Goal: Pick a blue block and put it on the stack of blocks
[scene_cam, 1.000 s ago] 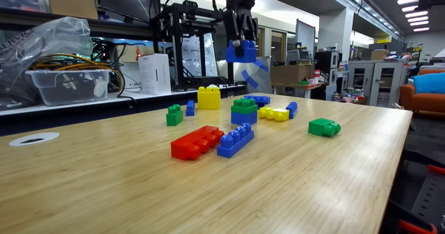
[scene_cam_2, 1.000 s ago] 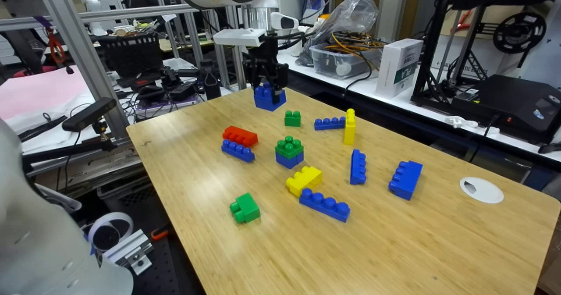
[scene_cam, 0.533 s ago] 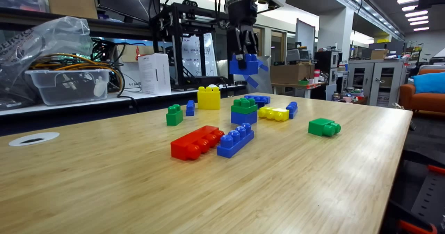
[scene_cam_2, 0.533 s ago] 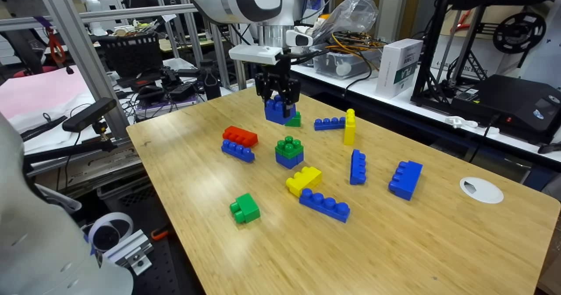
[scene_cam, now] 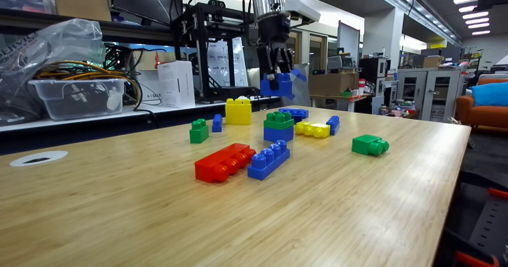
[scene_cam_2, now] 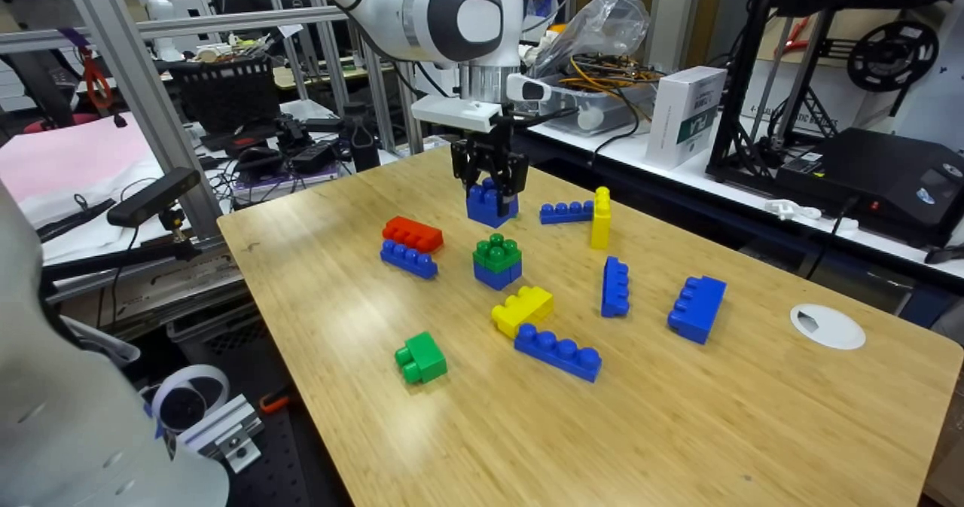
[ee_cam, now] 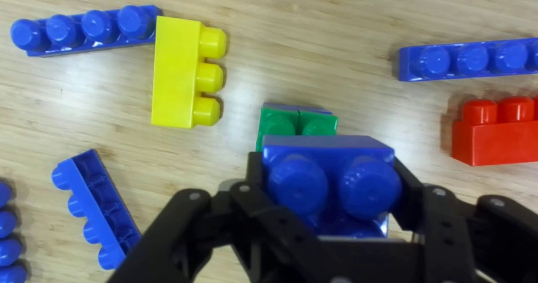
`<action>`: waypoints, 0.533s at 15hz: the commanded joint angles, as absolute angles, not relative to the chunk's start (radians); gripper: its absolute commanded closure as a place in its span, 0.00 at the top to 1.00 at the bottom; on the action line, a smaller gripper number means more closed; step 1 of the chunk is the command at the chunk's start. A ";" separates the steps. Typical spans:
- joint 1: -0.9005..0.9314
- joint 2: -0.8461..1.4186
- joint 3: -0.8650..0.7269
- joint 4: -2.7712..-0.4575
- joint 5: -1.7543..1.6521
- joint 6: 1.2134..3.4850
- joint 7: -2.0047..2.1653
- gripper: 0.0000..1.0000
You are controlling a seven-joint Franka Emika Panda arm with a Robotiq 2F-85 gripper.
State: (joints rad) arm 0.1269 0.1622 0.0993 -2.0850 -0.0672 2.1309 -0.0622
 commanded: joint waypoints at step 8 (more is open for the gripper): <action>0.109 0.181 0.103 -2.080 -0.028 2.146 -0.093 0.44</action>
State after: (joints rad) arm 0.1228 0.1767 0.0983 -2.0805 -0.0549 2.1314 -0.0624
